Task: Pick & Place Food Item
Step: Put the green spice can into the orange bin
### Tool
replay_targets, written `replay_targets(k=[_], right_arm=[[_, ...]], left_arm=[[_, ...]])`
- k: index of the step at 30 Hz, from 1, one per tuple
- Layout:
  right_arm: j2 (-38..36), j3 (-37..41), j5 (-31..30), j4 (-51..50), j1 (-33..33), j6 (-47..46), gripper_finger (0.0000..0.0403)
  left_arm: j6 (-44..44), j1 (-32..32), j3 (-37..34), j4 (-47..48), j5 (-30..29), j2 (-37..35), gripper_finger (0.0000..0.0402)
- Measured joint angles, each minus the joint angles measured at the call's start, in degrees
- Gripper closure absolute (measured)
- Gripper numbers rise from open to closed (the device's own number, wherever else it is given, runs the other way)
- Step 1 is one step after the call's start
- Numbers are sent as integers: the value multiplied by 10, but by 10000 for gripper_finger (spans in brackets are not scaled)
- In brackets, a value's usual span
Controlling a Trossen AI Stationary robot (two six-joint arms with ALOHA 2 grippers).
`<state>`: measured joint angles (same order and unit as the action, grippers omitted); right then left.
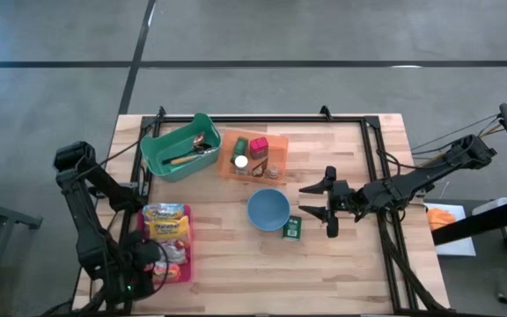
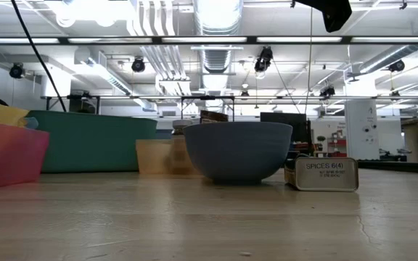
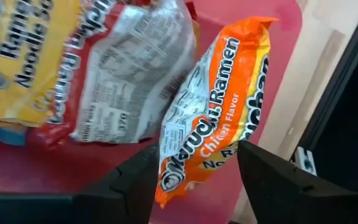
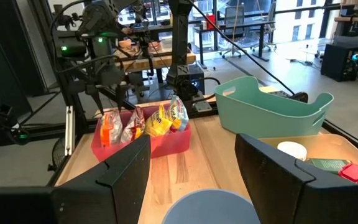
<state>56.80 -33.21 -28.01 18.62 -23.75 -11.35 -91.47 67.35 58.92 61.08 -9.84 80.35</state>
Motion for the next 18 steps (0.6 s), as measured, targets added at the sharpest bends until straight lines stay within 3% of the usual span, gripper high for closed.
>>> replay_targets(k=[9,18], right_arm=[[0,0,0,1,0,4,172],[0,0,-3,2,0,8,172]], left_arm=[[0,-20,23,63,-18,0,181],[0,-136,50,60,-52,0,181]])
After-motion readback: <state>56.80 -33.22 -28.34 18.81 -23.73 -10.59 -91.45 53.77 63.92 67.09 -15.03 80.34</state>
